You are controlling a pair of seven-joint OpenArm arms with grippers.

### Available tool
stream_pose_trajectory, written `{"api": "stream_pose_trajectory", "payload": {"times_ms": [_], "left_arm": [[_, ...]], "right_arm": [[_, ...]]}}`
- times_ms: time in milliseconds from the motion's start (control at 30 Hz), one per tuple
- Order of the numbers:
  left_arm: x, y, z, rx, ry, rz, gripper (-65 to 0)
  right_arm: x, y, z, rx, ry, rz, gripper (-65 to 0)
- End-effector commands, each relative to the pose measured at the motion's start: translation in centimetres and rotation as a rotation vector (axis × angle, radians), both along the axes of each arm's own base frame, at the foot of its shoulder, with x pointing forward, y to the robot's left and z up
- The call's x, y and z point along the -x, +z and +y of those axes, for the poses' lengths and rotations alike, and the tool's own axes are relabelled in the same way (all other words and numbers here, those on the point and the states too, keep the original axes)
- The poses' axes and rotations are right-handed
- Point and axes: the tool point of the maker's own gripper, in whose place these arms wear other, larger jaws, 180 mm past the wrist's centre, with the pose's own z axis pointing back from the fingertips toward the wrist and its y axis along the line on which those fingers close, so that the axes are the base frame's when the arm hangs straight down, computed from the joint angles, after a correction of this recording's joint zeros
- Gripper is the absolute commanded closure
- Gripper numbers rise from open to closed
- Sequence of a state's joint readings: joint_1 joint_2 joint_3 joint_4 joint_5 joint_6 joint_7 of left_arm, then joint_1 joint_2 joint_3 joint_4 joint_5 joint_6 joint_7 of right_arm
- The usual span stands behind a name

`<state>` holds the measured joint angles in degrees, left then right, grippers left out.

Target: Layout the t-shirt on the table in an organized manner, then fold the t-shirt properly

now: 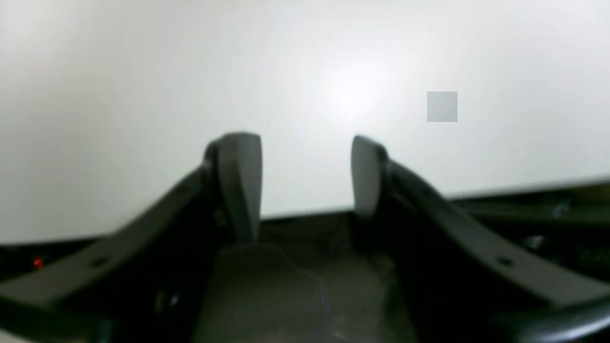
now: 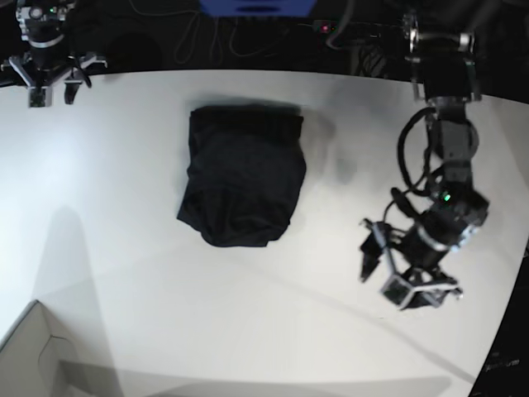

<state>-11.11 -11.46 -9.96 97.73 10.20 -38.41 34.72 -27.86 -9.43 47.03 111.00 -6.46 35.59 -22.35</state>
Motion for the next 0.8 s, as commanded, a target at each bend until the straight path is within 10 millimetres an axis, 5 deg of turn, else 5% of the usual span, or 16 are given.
{"api": "stream_pose_trajectory", "payload": {"times_ms": [0,167,267,400,467,633,767], "left_arm": [[0.7,0.9,2.2,0.002,0.061,-0.026,-44.4],[9.7,-1.8,12.3,-0.054,0.368,0.075,-39.2],[15.4,-3.8,16.2,-0.025,0.518,0.144,-23.8],[22.9,-5.3,21.0,0.06,0.709,0.209,-2.2],[26.2,-6.6,22.4,0.095,0.769,0.265,0.0],[34.1,-14.1,24.1,0.263,0.919,0.488,0.0],[37.4,-20.0,23.6,0.409,0.949,0.556,0.0]], "right_arm": [[0.5,0.6,-1.0,-0.003,-0.032,-0.035,-24.8],[4.2,-1.0,-3.8,-0.115,-0.212,-0.079,-8.0],[5.9,-2.9,-4.0,-0.186,-0.28,-0.076,-2.2],[8.2,-7.1,-1.5,-0.353,-0.282,-0.023,0.0],[9.6,-9.4,-0.9,-0.412,-0.321,0.017,0.0],[12.4,-14.5,1.1,-0.551,-0.379,0.124,0.0],[13.6,-18.0,4.2,-0.663,-0.358,0.226,0.0]]}}
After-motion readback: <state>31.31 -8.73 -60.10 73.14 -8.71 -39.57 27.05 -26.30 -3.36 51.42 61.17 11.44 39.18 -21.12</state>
